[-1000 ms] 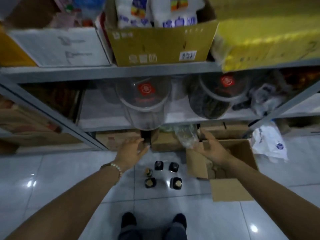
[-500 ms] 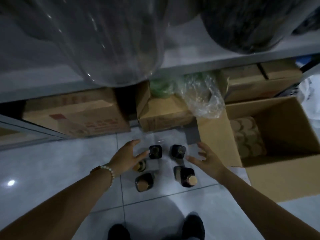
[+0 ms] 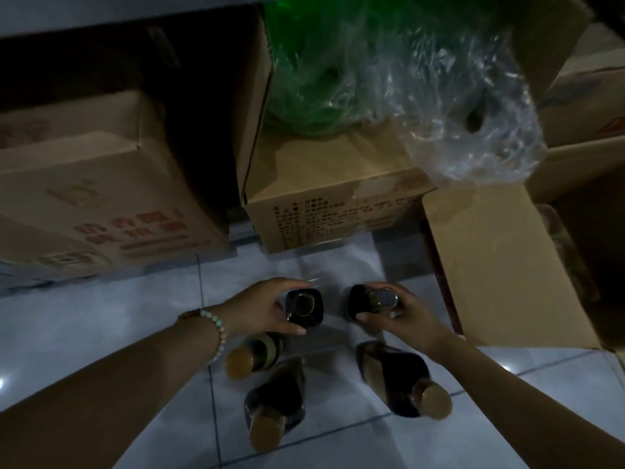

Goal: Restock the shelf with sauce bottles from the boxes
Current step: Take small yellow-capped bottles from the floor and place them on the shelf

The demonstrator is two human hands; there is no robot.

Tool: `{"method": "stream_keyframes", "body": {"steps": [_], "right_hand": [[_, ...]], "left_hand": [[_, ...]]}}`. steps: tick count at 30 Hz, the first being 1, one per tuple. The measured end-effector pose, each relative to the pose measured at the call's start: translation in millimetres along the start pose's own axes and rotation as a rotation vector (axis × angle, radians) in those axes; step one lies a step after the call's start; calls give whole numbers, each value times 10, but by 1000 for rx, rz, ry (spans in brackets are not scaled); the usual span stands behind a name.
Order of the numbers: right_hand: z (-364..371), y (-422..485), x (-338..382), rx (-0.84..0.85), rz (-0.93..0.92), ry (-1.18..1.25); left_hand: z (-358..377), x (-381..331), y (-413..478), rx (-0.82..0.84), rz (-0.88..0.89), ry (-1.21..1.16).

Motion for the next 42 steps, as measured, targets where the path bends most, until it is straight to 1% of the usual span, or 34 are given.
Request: {"method": "stream_keyframes", "body": {"steps": [2,8,11,14,17,19,21,25,27,29,32,34,36,39,42], "right_hand": [[7,105,-70,-24,-80,-42],[89,395,-264,-76,-175,-258],[129,427,-271,-42,-176,-197],[112,455,-315,-50,-115,-81],[126,417,-228,-96,-47,38],[149,299,-50,-129,-60,107],[124,120,233,-155,-109,114],[48,-423,1126,-187,-191,129],[-2,-780,1687,-205,-195,184],[-88,-1148,2304,-221,-214,208],[-276,-1747,3377,-237,-263,167],[-412,-2174,4109,-263,-306,190],[-534,-2618,4874,-254,-352,205],[-752,-3207,5833,-243,-465,154],[-916,-3662,6603,-236,-569,128]], "left_hand": [[20,4,102,-29,55,88],[38,-66,264,-23,153,268],[52,-106,308,-17,182,339],[57,-126,320,-40,160,266],[-4,-154,250,-71,136,198],[-146,-239,144,-124,131,161],[-378,-430,-62,-187,126,95],[-960,-1122,-634,-315,222,50],[-1260,-1521,-969,-382,234,72],[-1596,-1929,-1325,-439,233,12],[-2186,-2768,-1898,-480,291,-92],[-2567,-3394,-2308,-458,345,-167],[-2936,-3988,-2723,-482,395,-200],[-3379,-4799,-3317,-584,424,-219],[-3708,-5533,-3852,-712,509,-222]]}}
Point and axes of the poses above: each hand's wrist, its own y-axis towards the middle knuckle, its own z-axis out of the palm, x = y × z, the point moved 2 cm from there along y, towards the middle knuckle, and after that the axes turned 9 degrees about y, right-handed, at the moved point
